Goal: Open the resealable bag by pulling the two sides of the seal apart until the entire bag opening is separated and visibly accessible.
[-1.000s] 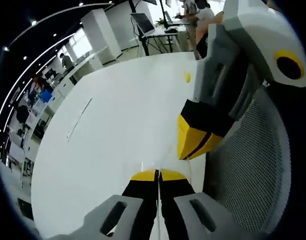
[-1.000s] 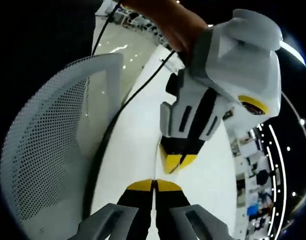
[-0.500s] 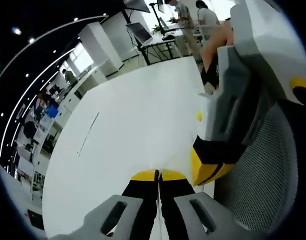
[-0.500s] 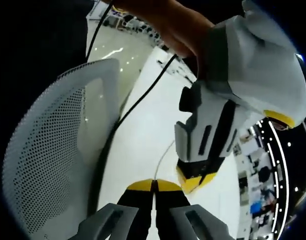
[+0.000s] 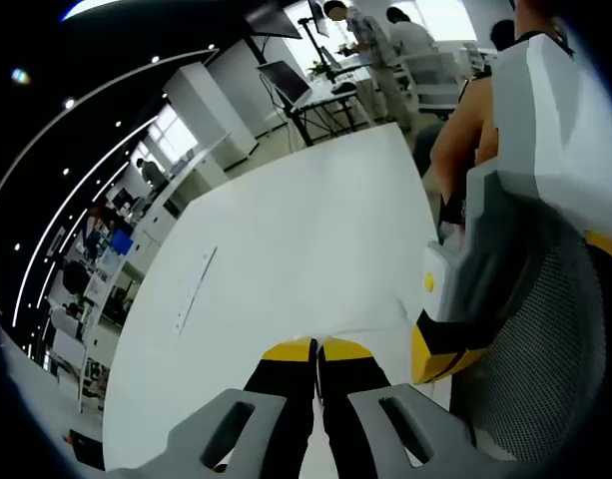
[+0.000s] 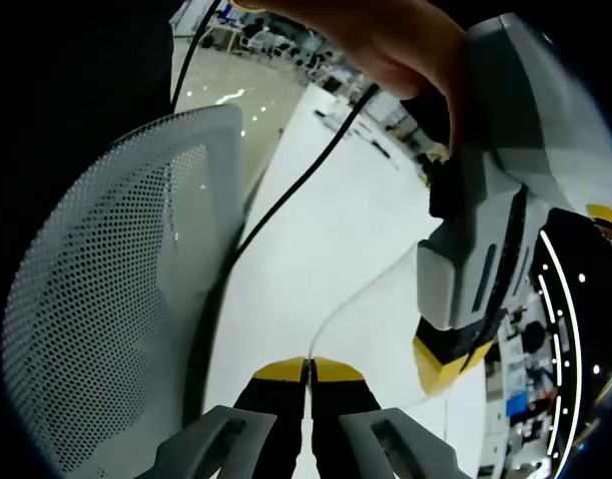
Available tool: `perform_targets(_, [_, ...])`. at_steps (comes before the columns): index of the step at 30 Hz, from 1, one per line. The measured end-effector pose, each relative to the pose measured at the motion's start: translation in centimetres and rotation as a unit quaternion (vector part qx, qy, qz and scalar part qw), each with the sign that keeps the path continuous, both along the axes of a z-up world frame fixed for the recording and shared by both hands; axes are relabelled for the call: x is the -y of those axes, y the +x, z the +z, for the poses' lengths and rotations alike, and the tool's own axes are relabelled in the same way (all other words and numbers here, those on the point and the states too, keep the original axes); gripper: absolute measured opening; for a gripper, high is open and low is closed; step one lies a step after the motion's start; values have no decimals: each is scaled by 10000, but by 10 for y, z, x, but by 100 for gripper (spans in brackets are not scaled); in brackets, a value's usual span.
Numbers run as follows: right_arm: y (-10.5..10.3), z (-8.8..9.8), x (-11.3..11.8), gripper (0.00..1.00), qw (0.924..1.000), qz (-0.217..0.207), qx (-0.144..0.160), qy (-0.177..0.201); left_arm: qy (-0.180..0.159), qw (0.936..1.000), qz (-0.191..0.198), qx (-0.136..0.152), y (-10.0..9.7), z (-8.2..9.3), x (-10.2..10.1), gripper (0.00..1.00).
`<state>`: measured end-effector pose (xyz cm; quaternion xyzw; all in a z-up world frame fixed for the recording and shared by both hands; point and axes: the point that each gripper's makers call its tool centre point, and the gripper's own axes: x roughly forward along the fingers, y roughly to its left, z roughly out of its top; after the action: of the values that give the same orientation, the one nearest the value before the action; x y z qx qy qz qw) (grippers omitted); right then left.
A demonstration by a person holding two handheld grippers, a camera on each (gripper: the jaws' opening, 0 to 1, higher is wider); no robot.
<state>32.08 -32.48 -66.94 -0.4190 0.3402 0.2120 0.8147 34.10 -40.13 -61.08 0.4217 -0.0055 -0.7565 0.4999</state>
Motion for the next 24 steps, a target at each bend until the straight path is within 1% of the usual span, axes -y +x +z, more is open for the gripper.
perform_targets(6, [0, -2, 3, 0, 10000, -82, -20, 10, -192, 9997, -93, 104, 2, 11, 5, 0])
perform_targets(12, [-1, -4, 4, 0, 9998, -191, -10, 112, -217, 9996, -125, 147, 10, 16, 9, 0])
perform_targets(17, [0, -2, 13, 0, 9992, -359, 37, 146, -181, 9995, -112, 212, 10, 12, 9, 0])
perform_targets(20, [1, -1, 19, 0, 9985, -491, 82, 219, -135, 9996, -114, 240, 10, 8, 8, 0])
perform_targets(24, [3, 2, 25, 0, 9963, -750, 162, 399, -20, 9997, -104, 212, 10, -2, 4, 0])
